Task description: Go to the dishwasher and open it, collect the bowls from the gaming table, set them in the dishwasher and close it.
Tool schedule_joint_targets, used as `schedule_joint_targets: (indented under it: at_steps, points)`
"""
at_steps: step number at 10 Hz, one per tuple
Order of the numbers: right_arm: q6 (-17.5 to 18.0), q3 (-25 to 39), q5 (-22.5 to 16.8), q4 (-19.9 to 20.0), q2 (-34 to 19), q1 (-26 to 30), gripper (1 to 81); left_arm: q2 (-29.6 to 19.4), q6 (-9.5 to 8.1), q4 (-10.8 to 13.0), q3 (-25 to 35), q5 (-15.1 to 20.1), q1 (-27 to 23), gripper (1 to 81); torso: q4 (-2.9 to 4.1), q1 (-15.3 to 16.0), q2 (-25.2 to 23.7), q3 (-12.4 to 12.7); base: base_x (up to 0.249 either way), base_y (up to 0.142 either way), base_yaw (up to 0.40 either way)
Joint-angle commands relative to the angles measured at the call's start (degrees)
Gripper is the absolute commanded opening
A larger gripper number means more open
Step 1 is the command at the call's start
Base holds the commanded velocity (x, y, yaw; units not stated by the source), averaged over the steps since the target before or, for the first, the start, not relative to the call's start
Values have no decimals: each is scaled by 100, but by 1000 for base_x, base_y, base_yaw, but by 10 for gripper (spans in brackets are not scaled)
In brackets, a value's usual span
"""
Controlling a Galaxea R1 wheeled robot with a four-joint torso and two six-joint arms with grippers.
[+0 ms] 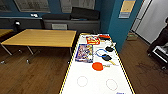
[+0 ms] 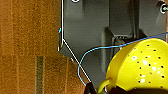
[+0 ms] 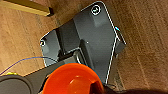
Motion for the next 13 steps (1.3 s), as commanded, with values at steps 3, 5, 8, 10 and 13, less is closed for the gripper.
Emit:
schedule_joint_targets:
  at_steps: [3,5,8,10,13]
  points:
    - [-42,-288,-381,-117,1,25,10,458,93,-23,-701,436,-14,10,0,0,0,329,0,0,0]
    - [-33,-350,-381,-117,54,16,10,502,93,-23,-736,445,-14,10,0,0,0,609,0,0,0]
    - [-42,-367,-381,-117,80,16,10,572,84,-23,-824,445,-23,10,0,-4,0,1134,0,0,0]
    - [-41,-577,-381,-109,211,7,10,791,93,-23,-1130,498,-14,10,0,-4,-5,1543,0,0,0]
    - [-33,-1437,-529,-108,694,7,10,941,93,-23,-1263,516,3,10,0,-11,-13,1467,0,0,0]
